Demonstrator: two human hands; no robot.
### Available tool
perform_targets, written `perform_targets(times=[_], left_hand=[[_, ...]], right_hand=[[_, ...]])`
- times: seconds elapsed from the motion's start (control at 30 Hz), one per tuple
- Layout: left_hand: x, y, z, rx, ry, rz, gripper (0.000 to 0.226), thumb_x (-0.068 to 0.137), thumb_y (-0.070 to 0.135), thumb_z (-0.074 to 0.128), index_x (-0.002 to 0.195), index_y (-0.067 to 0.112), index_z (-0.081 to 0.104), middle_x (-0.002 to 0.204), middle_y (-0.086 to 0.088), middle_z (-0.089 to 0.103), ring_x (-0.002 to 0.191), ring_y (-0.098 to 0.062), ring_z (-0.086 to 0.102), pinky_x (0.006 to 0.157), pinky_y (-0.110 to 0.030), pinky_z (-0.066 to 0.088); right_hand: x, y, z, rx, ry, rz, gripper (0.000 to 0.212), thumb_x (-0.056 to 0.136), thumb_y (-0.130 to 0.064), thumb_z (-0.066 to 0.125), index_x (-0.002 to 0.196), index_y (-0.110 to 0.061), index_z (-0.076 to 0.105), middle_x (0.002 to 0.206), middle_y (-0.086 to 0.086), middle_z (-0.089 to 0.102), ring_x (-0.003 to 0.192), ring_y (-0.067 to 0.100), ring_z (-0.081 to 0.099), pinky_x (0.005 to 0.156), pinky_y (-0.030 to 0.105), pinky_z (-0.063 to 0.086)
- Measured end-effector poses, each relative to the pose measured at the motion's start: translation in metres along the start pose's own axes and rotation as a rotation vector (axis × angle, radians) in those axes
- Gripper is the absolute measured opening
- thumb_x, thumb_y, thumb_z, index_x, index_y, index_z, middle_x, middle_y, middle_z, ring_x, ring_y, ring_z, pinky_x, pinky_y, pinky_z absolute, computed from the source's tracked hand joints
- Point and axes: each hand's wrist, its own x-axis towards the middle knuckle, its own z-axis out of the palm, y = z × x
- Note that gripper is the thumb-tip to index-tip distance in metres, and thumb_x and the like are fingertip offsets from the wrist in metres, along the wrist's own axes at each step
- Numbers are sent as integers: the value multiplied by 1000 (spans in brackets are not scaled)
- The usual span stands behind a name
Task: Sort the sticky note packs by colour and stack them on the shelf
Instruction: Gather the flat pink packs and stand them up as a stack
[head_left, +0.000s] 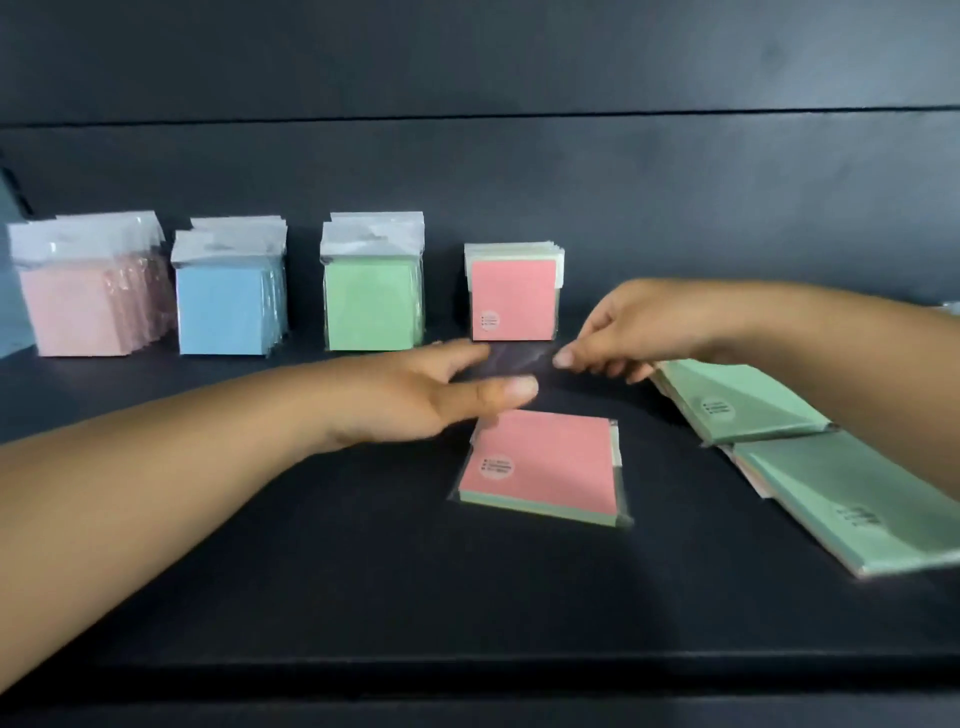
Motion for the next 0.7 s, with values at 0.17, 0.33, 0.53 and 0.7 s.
perform_targets(times=[0.17, 0.33, 0.53, 0.7], left_hand=[[-15, 2, 8, 266, -170, -37, 81, 55, 67, 53, 129, 36, 37, 132, 15, 40, 131, -7, 33, 102, -21, 31], [-5, -6, 5, 73, 18, -30, 77, 67, 42, 76, 126, 33, 27, 114, 14, 50, 103, -5, 50, 82, -14, 40], [14, -11, 3, 13, 281, 51, 86, 73, 23, 77, 136, 27, 19, 104, 9, 48, 102, -14, 51, 79, -20, 43], [51, -6, -6, -298, 461, 68, 58, 85, 11, 64, 132, 25, 34, 87, -2, 61, 78, -10, 58, 65, -5, 45]], right_hand=[[-27, -3, 16, 23, -101, 74, 25, 87, -35, 60, 87, -10, 62, 74, -1, 57, 65, 8, 51, 54, 16, 44], [-30, -10, 15, 271, -162, 80, 16, 88, -28, 59, 79, -16, 61, 67, -1, 56, 60, 12, 48, 52, 19, 44], [-9, -8, 4, 584, 52, 89, 21, 84, -4, 63, 68, -15, 54, 62, 0, 56, 57, 9, 51, 49, 16, 48], [25, -6, 0, 732, 259, 109, 25, 84, 3, 61, 68, -16, 54, 62, 1, 60, 63, 12, 54, 63, 23, 46]])
